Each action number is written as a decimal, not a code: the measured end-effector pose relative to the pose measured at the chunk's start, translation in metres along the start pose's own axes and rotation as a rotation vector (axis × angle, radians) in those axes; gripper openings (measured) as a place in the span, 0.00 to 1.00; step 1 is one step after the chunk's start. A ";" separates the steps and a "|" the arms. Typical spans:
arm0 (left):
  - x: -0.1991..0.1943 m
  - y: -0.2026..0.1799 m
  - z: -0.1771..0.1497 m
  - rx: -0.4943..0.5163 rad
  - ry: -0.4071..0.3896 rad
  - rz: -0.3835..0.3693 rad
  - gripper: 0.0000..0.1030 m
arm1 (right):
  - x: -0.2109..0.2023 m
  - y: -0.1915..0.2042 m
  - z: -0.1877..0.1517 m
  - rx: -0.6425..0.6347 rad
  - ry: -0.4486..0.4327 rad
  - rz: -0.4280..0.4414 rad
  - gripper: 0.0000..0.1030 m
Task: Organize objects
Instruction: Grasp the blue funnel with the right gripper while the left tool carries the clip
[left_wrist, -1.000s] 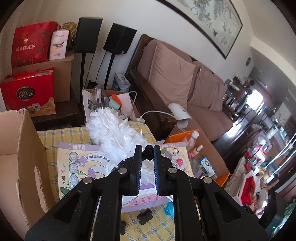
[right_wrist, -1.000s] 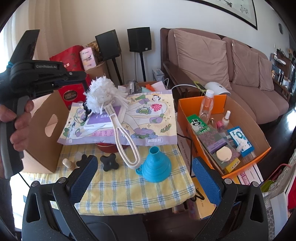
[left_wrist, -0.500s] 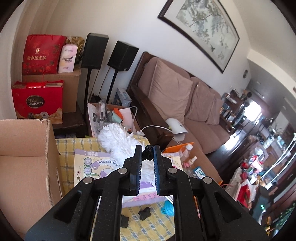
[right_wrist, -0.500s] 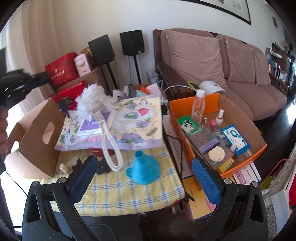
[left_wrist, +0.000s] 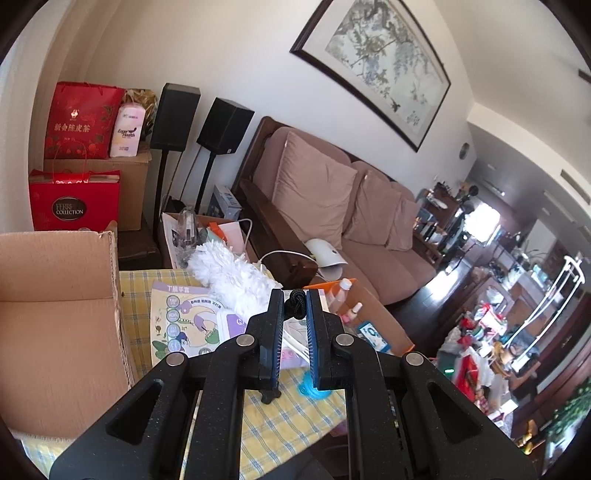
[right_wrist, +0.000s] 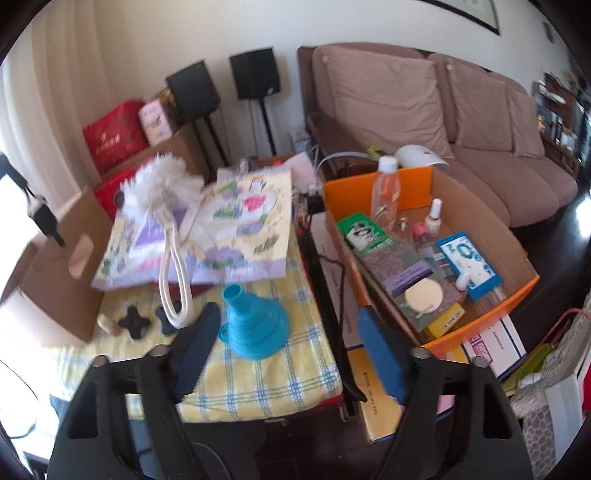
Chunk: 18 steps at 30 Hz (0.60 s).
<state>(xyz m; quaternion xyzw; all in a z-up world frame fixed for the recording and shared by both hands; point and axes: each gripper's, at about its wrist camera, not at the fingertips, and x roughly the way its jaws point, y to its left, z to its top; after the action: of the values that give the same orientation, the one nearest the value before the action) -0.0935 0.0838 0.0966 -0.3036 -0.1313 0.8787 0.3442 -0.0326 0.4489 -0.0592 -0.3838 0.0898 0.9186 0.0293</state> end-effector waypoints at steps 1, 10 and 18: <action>-0.005 0.000 -0.001 -0.002 -0.005 -0.006 0.11 | 0.005 0.003 -0.001 -0.016 0.008 -0.005 0.61; -0.030 0.001 -0.007 -0.016 -0.021 -0.012 0.11 | 0.032 0.020 -0.007 -0.115 0.026 0.015 0.54; -0.031 0.013 -0.014 -0.045 0.000 0.006 0.11 | 0.055 0.029 -0.004 -0.167 0.036 0.022 0.54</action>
<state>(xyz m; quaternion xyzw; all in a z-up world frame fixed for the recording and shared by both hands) -0.0737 0.0532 0.0937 -0.3116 -0.1502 0.8766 0.3345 -0.0717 0.4187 -0.0971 -0.4002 0.0178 0.9161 -0.0143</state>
